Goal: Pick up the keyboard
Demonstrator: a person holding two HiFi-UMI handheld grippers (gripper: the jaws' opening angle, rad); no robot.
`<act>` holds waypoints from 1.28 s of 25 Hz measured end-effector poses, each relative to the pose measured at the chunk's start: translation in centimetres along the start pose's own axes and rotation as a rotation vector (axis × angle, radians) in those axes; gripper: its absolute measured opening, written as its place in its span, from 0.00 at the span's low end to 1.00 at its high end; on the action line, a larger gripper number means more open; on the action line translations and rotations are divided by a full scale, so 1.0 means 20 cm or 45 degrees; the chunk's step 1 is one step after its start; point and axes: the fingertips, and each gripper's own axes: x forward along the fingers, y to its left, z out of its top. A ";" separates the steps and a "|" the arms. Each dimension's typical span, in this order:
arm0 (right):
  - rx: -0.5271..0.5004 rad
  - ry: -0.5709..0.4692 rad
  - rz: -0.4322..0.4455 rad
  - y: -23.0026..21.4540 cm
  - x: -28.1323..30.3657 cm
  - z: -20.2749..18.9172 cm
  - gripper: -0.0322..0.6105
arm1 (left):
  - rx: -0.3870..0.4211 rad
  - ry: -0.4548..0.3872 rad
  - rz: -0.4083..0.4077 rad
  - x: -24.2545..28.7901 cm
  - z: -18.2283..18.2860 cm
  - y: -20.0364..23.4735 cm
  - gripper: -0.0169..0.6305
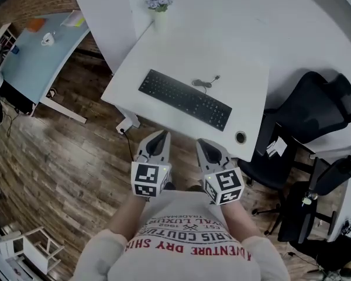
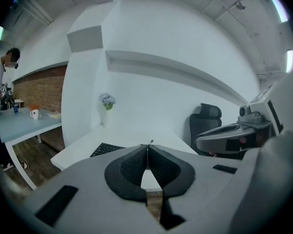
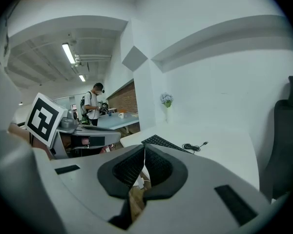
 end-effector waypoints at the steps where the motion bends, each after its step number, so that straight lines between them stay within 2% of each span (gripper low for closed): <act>1: 0.002 0.015 0.001 0.00 0.03 0.00 0.09 | -0.009 0.013 0.001 0.01 -0.01 0.02 0.07; 5: 0.006 0.087 0.031 -0.08 0.16 -0.03 0.09 | -0.041 0.077 0.013 0.11 -0.06 0.11 0.07; 13: -0.044 0.272 0.214 -0.29 0.51 -0.06 0.09 | -0.056 0.223 0.117 0.41 -0.13 0.26 0.07; 18: -0.078 0.391 0.307 -0.45 0.71 -0.12 0.09 | -0.203 0.318 0.146 0.61 -0.21 0.29 0.07; 22: -0.106 0.542 0.381 -0.56 0.85 -0.23 0.09 | -0.404 0.450 0.144 0.73 -0.35 0.28 0.07; 23: -0.112 0.589 0.402 -0.58 0.87 -0.26 0.10 | -0.456 0.490 0.139 0.75 -0.38 0.26 0.07; 24: -0.118 0.636 0.424 -0.59 0.89 -0.28 0.18 | -0.491 0.526 0.136 0.77 -0.40 0.25 0.07; 25: -0.127 0.678 0.443 -0.61 0.91 -0.31 0.25 | -0.507 0.557 0.133 0.78 -0.42 0.23 0.07; 29: -0.187 0.814 0.529 -0.64 1.01 -0.38 0.27 | -0.530 0.630 0.127 0.86 -0.48 0.22 0.07; 30: -0.191 0.851 0.572 -0.64 1.03 -0.40 0.28 | -0.573 0.631 0.118 0.88 -0.48 0.21 0.14; 31: -0.190 0.889 0.622 -0.63 1.05 -0.41 0.28 | -0.635 0.626 0.110 0.89 -0.49 0.20 0.34; 32: -0.197 0.923 0.668 -0.63 1.06 -0.42 0.28 | -0.706 0.620 0.107 0.91 -0.50 0.19 0.45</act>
